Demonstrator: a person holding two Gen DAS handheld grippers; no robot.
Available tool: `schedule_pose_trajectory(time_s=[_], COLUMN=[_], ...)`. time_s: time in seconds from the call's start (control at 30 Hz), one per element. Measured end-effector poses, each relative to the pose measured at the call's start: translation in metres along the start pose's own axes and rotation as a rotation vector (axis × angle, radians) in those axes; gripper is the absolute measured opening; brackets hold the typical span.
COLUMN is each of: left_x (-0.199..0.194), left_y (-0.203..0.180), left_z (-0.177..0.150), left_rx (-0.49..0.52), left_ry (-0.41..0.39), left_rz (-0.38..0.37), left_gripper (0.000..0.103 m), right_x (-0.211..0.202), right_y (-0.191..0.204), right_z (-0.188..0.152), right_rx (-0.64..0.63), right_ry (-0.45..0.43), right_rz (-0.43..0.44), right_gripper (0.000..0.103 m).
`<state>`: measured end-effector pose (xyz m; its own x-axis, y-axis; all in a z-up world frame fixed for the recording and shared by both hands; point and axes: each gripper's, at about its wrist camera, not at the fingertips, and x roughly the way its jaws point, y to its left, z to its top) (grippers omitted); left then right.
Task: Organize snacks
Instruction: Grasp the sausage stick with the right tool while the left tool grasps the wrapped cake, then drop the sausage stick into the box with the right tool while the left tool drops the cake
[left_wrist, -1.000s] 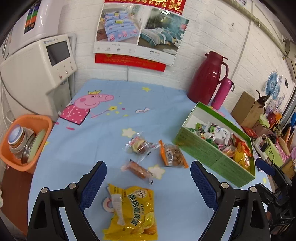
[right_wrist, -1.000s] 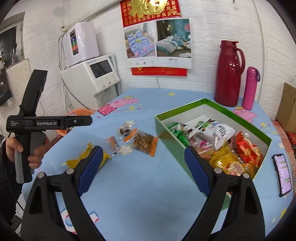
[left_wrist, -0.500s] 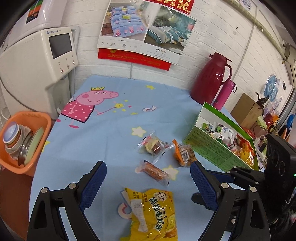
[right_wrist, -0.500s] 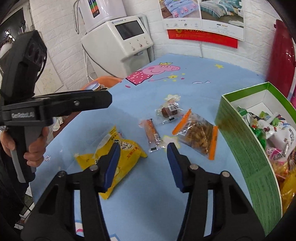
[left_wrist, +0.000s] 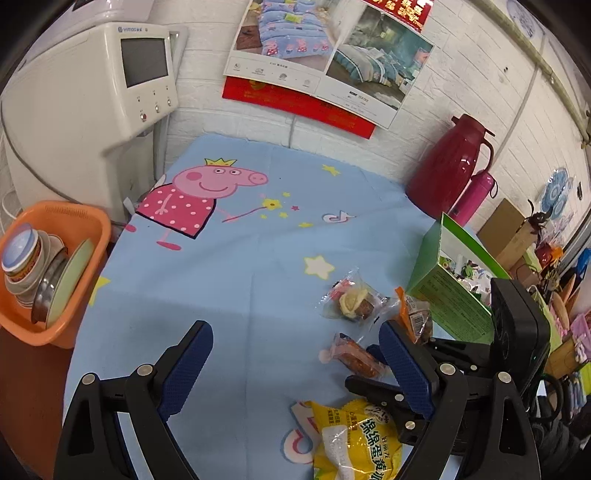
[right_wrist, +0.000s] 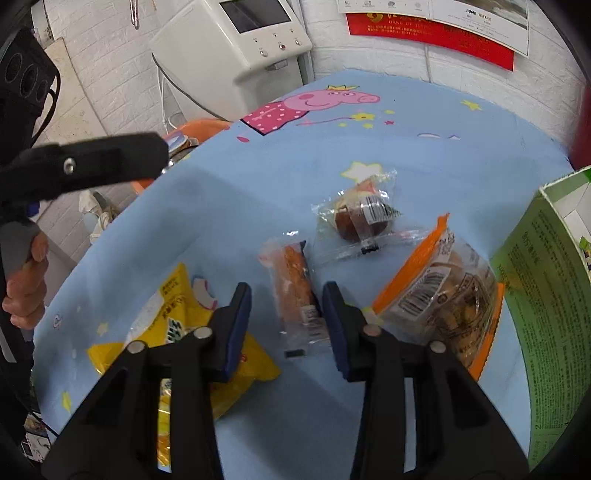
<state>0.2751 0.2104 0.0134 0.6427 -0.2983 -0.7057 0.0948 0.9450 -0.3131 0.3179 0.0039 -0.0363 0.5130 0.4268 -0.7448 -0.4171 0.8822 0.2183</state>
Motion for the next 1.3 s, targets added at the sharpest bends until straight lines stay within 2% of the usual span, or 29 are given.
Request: schedule_pose_trajectory(time_s=[0.07, 0.17, 0.3, 0.4, 0.53, 0.6, 0.67, 0.73, 0.77, 0.8, 0.9, 1.03, 1.3], left_x=[0.006, 0.016, 0.031, 0.050, 0.077, 0.091, 0.106, 0.120, 0.117, 0.117, 0.111, 0.096, 0.028], left_y=[0.000, -0.008, -0.032, -0.052, -0.070, -0.071, -0.068, -0.064, -0.066, -0.068, -0.072, -0.072, -0.085], left_z=[0.002, 0.006, 0.014, 0.020, 0.026, 0.027, 0.024, 0.017, 0.016, 0.014, 0.008, 0.003, -0.004], left_rx=[-0.004, 0.015, 0.043, 0.077, 0.138, 0.135, 0.124, 0.115, 0.134, 0.152, 0.171, 0.144, 0.121], left_ry=[0.007, 0.015, 0.042, 0.072, 0.103, 0.137, 0.189, 0.254, 0.217, 0.231, 0.238, 0.235, 0.150], left_rz=[-0.006, -0.029, -0.074, -0.080, -0.058, -0.043, -0.027, 0.007, 0.023, 0.034, 0.048, 0.037, -0.007], left_gripper=[0.093, 0.093, 0.093, 0.090, 0.079, 0.075, 0.066, 0.048, 0.045, 0.041, 0.039, 0.038, 0.038], right_x=[-0.004, -0.025, -0.057, -0.076, -0.093, -0.098, -0.101, -0.104, -0.105, -0.106, -0.109, -0.122, -0.157], right_y=[-0.004, -0.009, -0.010, -0.011, -0.015, -0.020, -0.026, -0.031, -0.033, -0.035, -0.037, -0.033, -0.028], right_z=[-0.004, -0.012, -0.029, -0.044, -0.062, -0.071, -0.077, -0.083, -0.086, -0.088, -0.089, -0.094, -0.099], right_rx=[0.020, 0.063, 0.067, 0.077, 0.108, 0.142, 0.170, 0.197, 0.209, 0.216, 0.227, 0.231, 0.244], right_ry=[-0.004, -0.056, -0.101, -0.119, -0.142, -0.147, -0.153, -0.149, -0.148, -0.149, -0.154, -0.182, -0.265], right_rz=[0.002, 0.030, 0.028, 0.019, 0.004, 0.006, 0.000, -0.004, -0.004, -0.005, -0.003, 0.005, 0.011], right_gripper=[0.021, 0.021, 0.021, 0.021, 0.021, 0.021, 0.021, 0.021, 0.021, 0.021, 0.021, 0.021, 0.021])
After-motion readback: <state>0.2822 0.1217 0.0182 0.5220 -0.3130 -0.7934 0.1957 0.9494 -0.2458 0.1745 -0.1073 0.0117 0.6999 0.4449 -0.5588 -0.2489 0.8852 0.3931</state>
